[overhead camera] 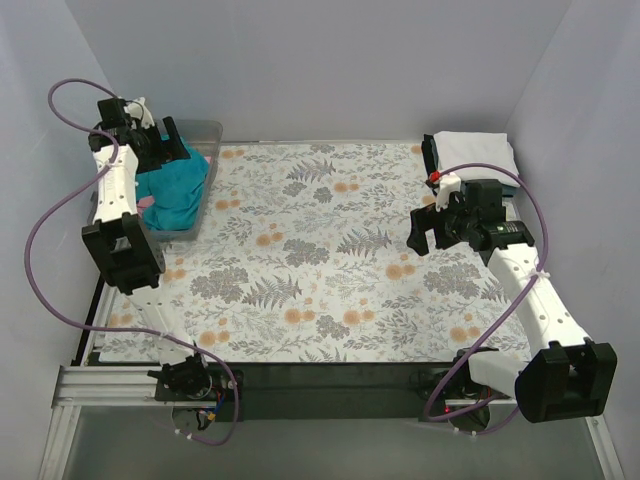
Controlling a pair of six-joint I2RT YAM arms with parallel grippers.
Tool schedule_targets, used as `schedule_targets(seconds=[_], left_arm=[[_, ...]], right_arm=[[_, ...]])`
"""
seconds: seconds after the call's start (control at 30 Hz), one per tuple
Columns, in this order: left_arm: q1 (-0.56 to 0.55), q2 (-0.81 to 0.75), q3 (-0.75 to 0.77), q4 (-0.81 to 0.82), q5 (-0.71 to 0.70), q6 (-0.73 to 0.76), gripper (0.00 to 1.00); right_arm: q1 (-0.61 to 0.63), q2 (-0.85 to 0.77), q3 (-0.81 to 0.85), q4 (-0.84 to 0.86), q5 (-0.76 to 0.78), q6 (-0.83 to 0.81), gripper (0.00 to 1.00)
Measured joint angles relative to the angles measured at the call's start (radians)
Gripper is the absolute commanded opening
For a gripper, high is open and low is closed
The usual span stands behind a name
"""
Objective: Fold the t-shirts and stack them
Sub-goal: Grab the tshirt from the pile
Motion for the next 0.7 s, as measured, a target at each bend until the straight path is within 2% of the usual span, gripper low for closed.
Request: schedule_targets(seconds=[0.43, 0.53, 0.57, 0.67, 0.7], left_arm=[[-0.006, 0.226, -0.001, 0.053, -0.204, 0.059, 0.85], [-0.006, 0.244, -0.016, 0.063, -0.227, 0.071, 0.77], [-0.006, 0.244, -0.021, 0.066, -0.23, 0.075, 0.69], [-0.006, 0.245, -0.021, 0.074, -0.231, 0.082, 0.56], [-0.006, 0.245, -0.021, 0.076, -0.23, 0.084, 0.44]], right_arm=[[-0.012, 0.024, 0.0, 0.0, -0.026, -0.001, 0.98], [-0.013, 0.032, 0.0, 0.0, -0.027, 0.0, 0.98], [-0.014, 0.036, 0.0, 0.0, -0.028, 0.0, 0.98], [-0.016, 0.044, 0.0, 0.0, -0.03, 0.0, 0.98], [-0.017, 0.045, 0.0, 0.0, -0.03, 0.0, 0.98]])
